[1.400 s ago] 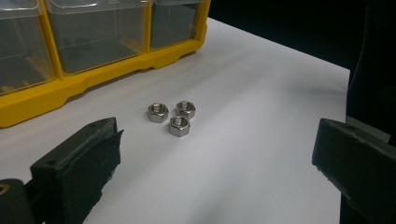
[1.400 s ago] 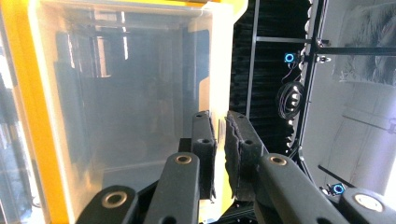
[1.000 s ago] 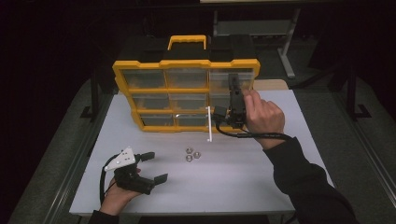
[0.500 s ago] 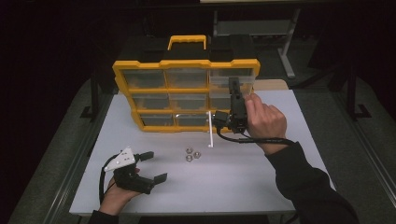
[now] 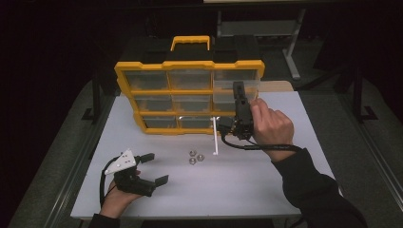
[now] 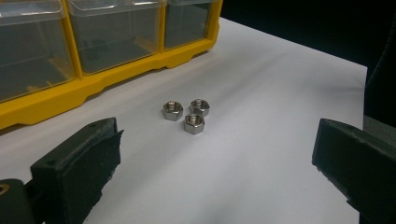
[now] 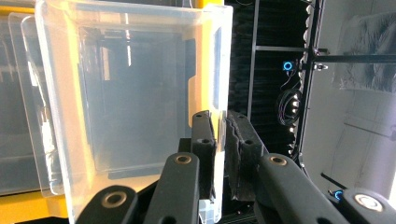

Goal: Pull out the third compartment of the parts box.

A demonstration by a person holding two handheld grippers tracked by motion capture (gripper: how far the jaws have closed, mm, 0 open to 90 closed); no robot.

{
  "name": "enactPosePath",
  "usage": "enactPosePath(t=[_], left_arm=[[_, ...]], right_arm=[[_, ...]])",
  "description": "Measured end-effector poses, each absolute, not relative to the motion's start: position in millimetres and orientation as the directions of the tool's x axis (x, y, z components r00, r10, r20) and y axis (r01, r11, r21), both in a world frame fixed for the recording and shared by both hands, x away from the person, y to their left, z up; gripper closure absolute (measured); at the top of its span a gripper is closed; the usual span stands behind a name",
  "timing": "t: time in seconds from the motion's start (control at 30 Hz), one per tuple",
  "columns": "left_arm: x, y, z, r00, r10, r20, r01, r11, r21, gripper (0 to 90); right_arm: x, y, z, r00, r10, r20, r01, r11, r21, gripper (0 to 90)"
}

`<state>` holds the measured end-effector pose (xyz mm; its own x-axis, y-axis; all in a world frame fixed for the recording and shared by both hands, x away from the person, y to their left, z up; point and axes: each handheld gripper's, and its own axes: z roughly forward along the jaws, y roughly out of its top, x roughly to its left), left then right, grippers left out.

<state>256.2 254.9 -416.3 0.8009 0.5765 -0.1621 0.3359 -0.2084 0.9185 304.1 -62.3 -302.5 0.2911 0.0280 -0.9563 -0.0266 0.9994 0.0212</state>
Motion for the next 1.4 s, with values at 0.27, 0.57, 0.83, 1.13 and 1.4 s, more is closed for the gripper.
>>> enactPosePath(t=[0.27,0.57,0.83,1.13,1.4], left_arm=[[259.8,258.3,-416.0,0.798,0.585,-0.148,0.327,-0.213,0.921,0.5],[263.3,261.4,-413.4,0.798,0.586,-0.142,0.313,-0.2,0.928,0.6],[261.3,263.4,-412.0,0.798,0.587,-0.138,0.31,-0.203,0.929,0.6],[259.2,262.3,-413.3,0.796,0.587,-0.15,0.32,-0.196,0.927,0.6],[258.7,260.2,-413.4,0.799,0.582,-0.15,0.322,-0.203,0.925,0.6]], right_arm=[[299.6,-62.3,-303.5,0.288,0.02,-0.957,-0.028,1.0,0.013,81.7],[293.1,-61.7,-302.3,0.282,0.015,-0.959,-0.027,1.0,0.008,81.6],[286.1,-60.1,-301.6,0.278,0.011,-0.961,-0.03,1.0,0.003,81.5],[277.1,-61.2,-301.8,0.28,0.015,-0.96,-0.036,0.999,0.005,81.6],[269.3,-61.6,-302.0,0.275,0.013,-0.961,-0.043,0.999,0.001,81.5]])
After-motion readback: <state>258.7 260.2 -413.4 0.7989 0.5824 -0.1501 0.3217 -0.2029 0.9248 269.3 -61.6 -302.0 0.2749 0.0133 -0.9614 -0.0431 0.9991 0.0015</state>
